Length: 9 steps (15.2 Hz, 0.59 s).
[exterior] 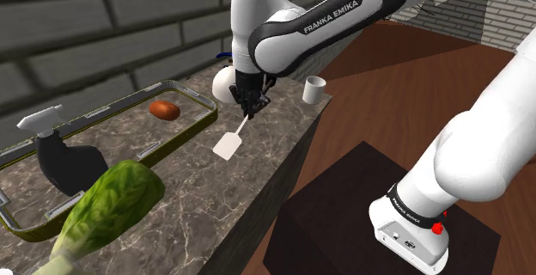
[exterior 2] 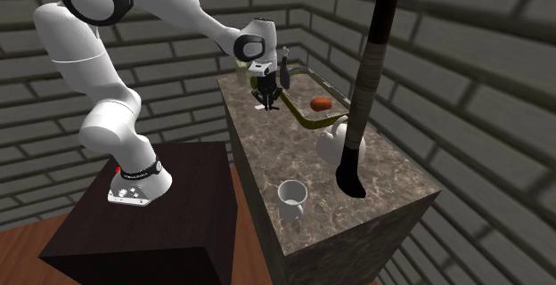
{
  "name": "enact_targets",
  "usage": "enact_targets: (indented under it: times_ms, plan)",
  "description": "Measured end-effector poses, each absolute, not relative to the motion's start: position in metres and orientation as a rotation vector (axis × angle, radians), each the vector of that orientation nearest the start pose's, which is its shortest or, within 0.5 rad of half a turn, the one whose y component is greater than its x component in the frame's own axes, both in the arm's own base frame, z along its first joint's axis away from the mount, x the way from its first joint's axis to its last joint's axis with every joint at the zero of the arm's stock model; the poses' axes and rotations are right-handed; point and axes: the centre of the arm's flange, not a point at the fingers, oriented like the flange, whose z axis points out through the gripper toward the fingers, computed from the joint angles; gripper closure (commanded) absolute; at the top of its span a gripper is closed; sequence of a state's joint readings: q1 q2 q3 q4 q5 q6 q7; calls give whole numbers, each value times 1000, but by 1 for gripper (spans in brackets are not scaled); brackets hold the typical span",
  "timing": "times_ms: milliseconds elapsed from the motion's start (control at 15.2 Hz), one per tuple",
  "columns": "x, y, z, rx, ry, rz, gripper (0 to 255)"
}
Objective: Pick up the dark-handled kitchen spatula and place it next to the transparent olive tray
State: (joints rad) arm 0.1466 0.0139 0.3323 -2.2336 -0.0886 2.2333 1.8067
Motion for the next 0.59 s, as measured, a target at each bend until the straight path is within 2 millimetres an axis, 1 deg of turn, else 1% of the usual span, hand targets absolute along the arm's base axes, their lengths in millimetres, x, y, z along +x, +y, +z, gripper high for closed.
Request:
enact_targets:
  times_ms: [198, 594]
  plan:
    - [462, 245, 353, -2556, 1891, -85, 255]
    - [462, 245, 321, -2556, 1892, -85, 255]
